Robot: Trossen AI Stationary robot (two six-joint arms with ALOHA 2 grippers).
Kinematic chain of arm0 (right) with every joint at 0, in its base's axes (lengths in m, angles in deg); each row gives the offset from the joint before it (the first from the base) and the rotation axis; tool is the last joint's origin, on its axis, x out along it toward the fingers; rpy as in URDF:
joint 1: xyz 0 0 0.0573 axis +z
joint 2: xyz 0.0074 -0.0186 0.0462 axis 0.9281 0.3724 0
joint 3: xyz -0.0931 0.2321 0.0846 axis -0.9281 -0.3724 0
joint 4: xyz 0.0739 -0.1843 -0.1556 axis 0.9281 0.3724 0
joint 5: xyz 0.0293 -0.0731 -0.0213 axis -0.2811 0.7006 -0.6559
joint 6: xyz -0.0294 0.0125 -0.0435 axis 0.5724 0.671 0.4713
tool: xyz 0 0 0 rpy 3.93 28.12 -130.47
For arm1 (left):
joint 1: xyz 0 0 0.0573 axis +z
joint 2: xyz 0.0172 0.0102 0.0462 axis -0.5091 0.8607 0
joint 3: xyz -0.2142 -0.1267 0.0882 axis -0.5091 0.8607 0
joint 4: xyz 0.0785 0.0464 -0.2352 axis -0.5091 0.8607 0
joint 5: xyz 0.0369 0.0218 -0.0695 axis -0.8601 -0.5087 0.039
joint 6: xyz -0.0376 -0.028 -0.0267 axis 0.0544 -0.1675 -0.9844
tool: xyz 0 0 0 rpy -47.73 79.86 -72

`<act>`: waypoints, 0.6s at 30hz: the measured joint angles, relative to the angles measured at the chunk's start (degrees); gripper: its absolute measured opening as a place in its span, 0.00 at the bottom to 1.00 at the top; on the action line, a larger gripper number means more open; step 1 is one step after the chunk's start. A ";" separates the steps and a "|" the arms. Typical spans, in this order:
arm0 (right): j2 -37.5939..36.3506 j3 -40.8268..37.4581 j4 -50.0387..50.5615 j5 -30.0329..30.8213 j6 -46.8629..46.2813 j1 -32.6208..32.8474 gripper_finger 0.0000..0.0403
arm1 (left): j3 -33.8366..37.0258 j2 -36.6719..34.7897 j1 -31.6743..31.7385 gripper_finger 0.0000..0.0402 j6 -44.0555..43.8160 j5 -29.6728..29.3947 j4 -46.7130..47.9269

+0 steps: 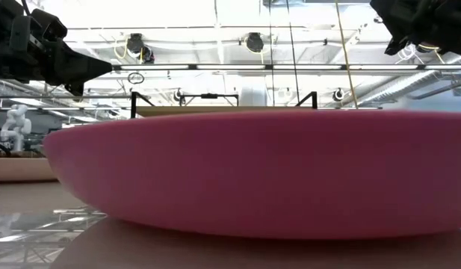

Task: Place and stack plates onto a shelf
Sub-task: Put the gray plate on the shelf

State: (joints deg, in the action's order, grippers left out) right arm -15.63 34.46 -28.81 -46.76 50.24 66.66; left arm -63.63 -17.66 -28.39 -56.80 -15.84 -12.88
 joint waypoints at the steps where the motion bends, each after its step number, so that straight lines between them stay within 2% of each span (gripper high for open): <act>1: 0.00 0.26 0.13 0.11 -0.64 0.00 0.00 | 0.00 0.00 0.02 0.06 -0.02 0.01 0.02; 3: 0.04 0.98 0.39 0.56 -1.14 0.00 0.00 | -0.01 0.02 0.02 0.06 -0.01 0.01 0.00; 7: 0.37 2.13 2.38 5.34 0.38 0.02 0.01 | -0.02 0.00 0.00 0.06 -0.02 0.01 0.00; 11: 1.87 2.40 2.52 10.60 1.85 0.00 0.05 | -0.01 0.01 0.01 0.06 0.00 0.00 0.01; 18: 5.68 2.42 2.33 10.22 -4.10 0.09 0.18 | -0.02 0.02 0.00 0.06 0.00 0.01 0.00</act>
State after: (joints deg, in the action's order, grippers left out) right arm -9.96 36.88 -26.48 -36.54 46.14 66.75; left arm -63.65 -17.64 -28.39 -56.80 -15.83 -12.88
